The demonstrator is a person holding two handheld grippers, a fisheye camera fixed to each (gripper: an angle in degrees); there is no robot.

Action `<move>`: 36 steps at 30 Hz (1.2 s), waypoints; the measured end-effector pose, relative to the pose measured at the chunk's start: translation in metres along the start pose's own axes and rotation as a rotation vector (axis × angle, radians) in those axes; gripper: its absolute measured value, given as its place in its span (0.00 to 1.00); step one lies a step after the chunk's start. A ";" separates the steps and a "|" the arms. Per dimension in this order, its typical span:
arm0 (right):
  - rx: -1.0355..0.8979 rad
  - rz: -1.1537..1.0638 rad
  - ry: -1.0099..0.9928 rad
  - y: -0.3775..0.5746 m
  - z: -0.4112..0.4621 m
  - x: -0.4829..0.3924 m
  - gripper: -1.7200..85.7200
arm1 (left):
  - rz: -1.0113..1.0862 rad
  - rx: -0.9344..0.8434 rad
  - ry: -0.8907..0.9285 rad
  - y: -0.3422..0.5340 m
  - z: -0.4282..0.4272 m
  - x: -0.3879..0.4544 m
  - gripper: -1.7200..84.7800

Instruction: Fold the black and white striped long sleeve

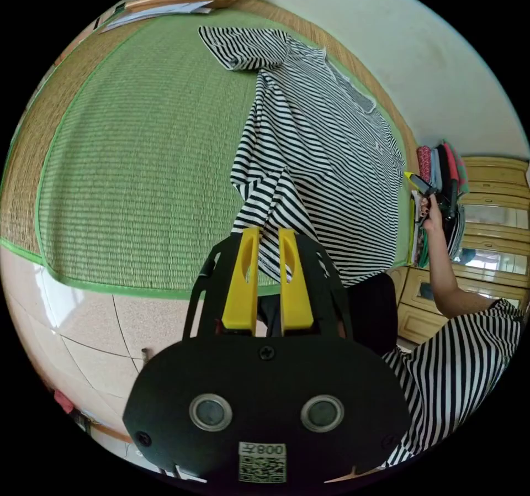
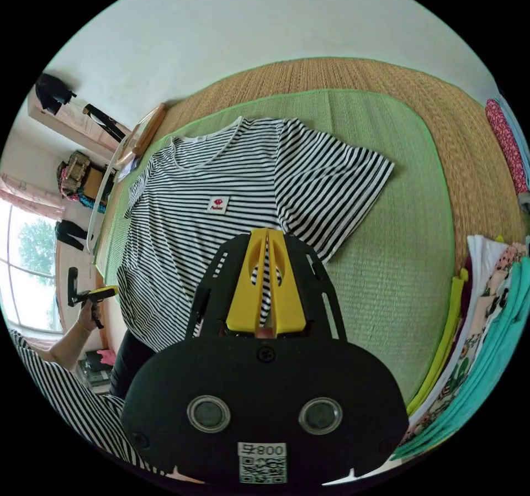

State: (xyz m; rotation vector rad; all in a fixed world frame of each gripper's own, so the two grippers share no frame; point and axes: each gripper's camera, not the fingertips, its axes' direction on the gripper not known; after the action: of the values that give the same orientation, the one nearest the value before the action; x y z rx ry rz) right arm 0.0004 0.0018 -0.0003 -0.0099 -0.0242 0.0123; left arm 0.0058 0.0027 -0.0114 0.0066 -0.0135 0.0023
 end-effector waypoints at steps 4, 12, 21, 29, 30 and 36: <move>0.011 0.032 -0.029 0.002 -0.009 -0.001 0.02 | -0.020 0.049 0.000 0.019 -0.049 0.014 0.03; -0.015 0.046 -0.027 -0.011 -0.014 -0.023 0.02 | -0.107 0.065 -0.023 0.094 -0.156 0.037 0.02; 0.085 0.062 0.081 -0.061 -0.037 -0.043 0.02 | -0.227 0.141 -0.064 0.126 -0.250 0.047 0.03; 0.103 0.136 0.254 -0.154 -0.024 -0.044 0.02 | 0.140 0.264 0.038 -0.006 -0.284 0.144 0.02; 0.093 0.136 0.283 -0.163 -0.018 -0.048 0.02 | 0.167 0.273 0.028 -0.027 -0.285 0.161 0.02; 0.041 0.135 0.414 -0.192 0.010 -0.062 0.02 | 0.203 0.241 -0.120 -0.089 -0.294 0.222 0.02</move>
State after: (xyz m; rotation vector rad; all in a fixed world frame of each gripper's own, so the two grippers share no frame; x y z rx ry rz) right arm -0.0598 -0.1912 0.0097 0.0266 0.3904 0.1457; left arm 0.2323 -0.0842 -0.3029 0.2459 -0.1334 0.2067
